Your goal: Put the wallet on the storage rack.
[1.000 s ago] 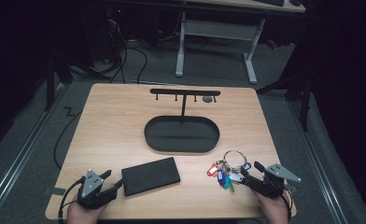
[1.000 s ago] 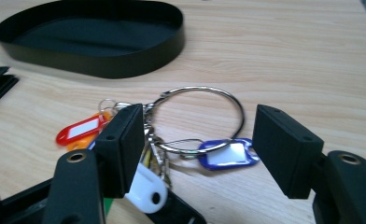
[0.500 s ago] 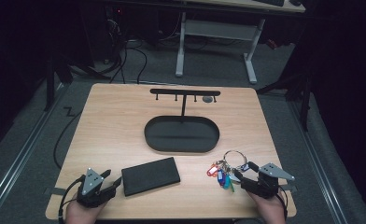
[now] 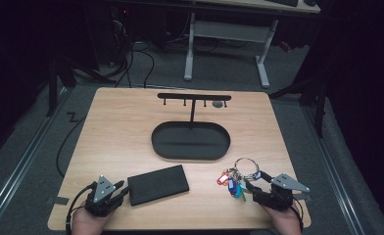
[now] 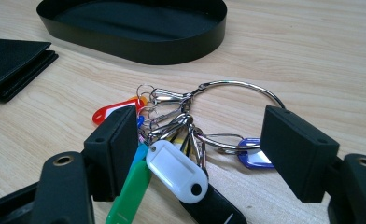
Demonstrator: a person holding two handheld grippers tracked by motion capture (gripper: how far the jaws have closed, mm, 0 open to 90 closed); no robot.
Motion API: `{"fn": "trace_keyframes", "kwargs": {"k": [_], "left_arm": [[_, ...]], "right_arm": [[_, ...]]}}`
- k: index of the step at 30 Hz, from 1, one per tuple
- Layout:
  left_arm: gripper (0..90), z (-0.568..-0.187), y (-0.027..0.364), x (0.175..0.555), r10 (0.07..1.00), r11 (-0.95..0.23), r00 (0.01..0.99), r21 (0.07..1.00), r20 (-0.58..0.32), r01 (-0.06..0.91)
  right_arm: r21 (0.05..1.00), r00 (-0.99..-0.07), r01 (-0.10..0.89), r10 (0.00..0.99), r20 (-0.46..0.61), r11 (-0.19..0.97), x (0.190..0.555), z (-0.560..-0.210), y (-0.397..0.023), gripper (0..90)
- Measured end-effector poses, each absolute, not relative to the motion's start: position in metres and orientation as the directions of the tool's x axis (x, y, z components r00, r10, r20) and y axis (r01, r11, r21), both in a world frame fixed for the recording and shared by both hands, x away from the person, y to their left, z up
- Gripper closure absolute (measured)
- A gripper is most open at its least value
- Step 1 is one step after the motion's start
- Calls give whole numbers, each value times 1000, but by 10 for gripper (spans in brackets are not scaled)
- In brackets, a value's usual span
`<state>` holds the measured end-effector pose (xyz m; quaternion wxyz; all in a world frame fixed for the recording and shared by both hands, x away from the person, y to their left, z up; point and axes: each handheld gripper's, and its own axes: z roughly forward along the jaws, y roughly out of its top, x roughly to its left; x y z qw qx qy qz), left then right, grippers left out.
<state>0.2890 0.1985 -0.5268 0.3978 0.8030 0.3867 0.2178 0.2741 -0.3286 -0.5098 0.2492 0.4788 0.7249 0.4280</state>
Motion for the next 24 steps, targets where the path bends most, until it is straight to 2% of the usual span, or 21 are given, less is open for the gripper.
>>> {"fn": "trace_keyframes", "kwargs": {"k": [4, 10, 24], "left_arm": [[763, -526, 202, 281, 796, -378, 604, 802, 27, 462], [850, -530, 197, 275, 781, -434, 621, 772, 65, 465], [853, -532, 187, 256, 759, -486, 643, 746, 101, 456]], "right_arm": [[865, -418, 469, 908, 36, 181, 275, -508, -325, 290], [860, -426, 477, 904, 46, 181, 287, -509, -322, 293], [871, -403, 482, 906, 126, 93, 292, -506, -329, 282]]}}
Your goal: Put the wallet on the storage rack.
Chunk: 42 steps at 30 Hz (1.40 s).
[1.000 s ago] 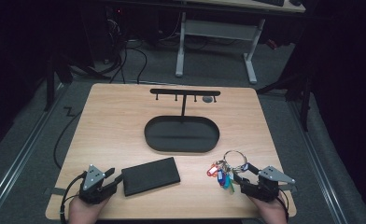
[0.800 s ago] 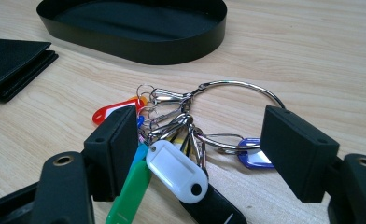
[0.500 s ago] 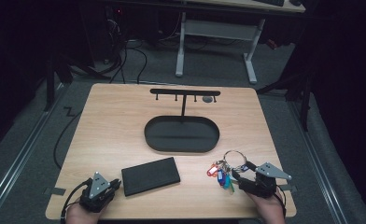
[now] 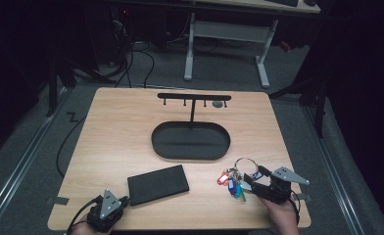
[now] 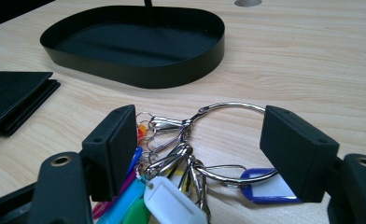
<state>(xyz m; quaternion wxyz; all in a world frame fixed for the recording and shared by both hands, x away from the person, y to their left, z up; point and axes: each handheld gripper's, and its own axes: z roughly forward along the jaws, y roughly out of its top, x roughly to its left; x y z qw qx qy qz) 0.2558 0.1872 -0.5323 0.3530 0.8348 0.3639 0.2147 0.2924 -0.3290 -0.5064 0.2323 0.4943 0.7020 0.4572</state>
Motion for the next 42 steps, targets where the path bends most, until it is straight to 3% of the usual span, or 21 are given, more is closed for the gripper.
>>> {"fn": "trace_keyframes", "kwargs": {"k": [7, 14, 19, 23, 27, 31, 40, 42], "left_arm": [[831, -533, 181, 254, 723, -508, 685, 743, 94, 435], [788, -531, 147, 247, 638, -567, 762, 735, 108, 371], [703, -527, 137, 239, 588, -589, 801, 740, 116, 325], [651, -521, 146, 236, 618, -546, 779, 770, 105, 330], [487, -516, 144, 240, 645, -510, 759, 790, 89, 341], [441, -504, 126, 249, 591, -519, 802, 803, 87, 295], [435, -516, 103, 264, 562, -549, 820, 790, 106, 274], [427, -521, 97, 263, 553, -584, 820, 771, 149, 253]], "right_arm": [[866, -408, 489, 905, 121, 105, 295, -509, -329, 282], [863, -405, 494, 906, 122, 105, 293, -510, -331, 285], [863, -409, 492, 906, 113, 114, 293, -511, -331, 286], [862, -412, 493, 904, 116, 114, 294, -511, -332, 286], [865, -424, 488, 898, 121, 114, 295, -512, -332, 289], [868, -426, 483, 897, 117, 116, 295, -512, -332, 300], [862, -420, 492, 901, 109, 125, 296, -514, -328, 306], [857, -416, 500, 903, 109, 127, 297, -515, -328, 308]]}}
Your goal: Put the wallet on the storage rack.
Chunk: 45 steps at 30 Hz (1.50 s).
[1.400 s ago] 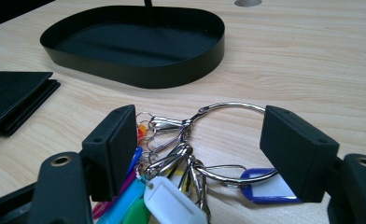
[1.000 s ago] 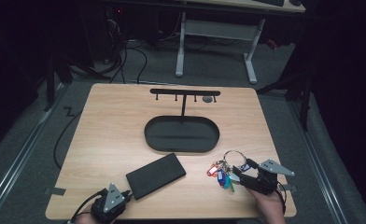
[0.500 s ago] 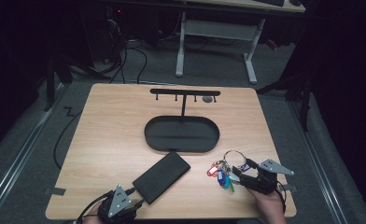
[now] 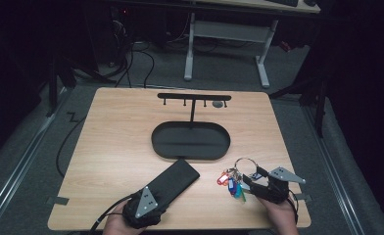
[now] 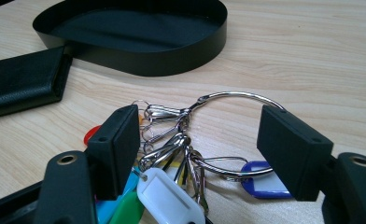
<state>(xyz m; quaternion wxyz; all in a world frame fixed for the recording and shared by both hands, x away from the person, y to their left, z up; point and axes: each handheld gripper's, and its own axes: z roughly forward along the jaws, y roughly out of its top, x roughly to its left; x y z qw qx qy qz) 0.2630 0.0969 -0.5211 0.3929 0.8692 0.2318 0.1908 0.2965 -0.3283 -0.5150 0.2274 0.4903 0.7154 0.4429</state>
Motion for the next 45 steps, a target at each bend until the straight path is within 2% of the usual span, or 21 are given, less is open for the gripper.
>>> {"fn": "trace_keyframes", "kwargs": {"k": [6, 9, 14, 18, 22, 28, 45], "left_arm": [[443, -528, 88, 260, 550, -625, 804, 750, 225, 217], [473, -535, 83, 250, 536, -671, 771, 729, 345, 140], [499, -537, 83, 248, 540, -667, 764, 734, 353, 132], [555, -536, 82, 246, 528, -685, 760, 719, 379, 117], [657, -533, 87, 246, 544, -669, 758, 732, 360, 132], [763, -527, 102, 248, 583, -619, 749, 769, 315, 159], [815, -507, 124, 248, 648, -438, 749, 873, 139, 216]], "right_arm": [[851, -398, 510, 912, 102, 127, 294, -515, -327, 309], [847, -386, 521, 915, 120, 109, 294, -516, -330, 309], [848, -379, 523, 915, 140, 88, 294, -515, -333, 311], [844, -384, 527, 913, 137, 95, 294, -516, -333, 319], [839, -388, 536, 910, 149, 91, 296, -517, -331, 317], [840, -385, 539, 905, 182, 60, 296, -516, -334, 317], [840, -373, 543, 903, 215, 25, 296, -516, -341, 321]]}}
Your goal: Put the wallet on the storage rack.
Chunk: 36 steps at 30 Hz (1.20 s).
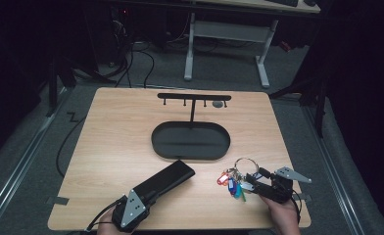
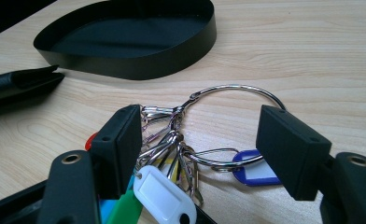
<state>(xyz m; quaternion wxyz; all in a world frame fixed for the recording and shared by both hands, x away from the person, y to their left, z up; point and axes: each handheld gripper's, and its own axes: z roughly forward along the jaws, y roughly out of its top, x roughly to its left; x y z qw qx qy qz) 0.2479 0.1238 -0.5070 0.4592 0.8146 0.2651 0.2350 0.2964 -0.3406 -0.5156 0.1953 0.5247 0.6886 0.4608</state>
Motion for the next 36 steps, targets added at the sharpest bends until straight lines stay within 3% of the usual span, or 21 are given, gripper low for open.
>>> {"fn": "trace_keyframes", "kwargs": {"k": [14, 36], "left_arm": [[829, -494, 131, 235, 639, -361, 767, 904, 60, 230], [832, -490, 153, 249, 676, -205, 732, 932, -86, 299]], "right_arm": [[842, -374, 540, 902, 217, 21, 297, -515, -342, 325], [833, -344, 553, 911, 229, 0, 293, -518, -348, 329]]}}
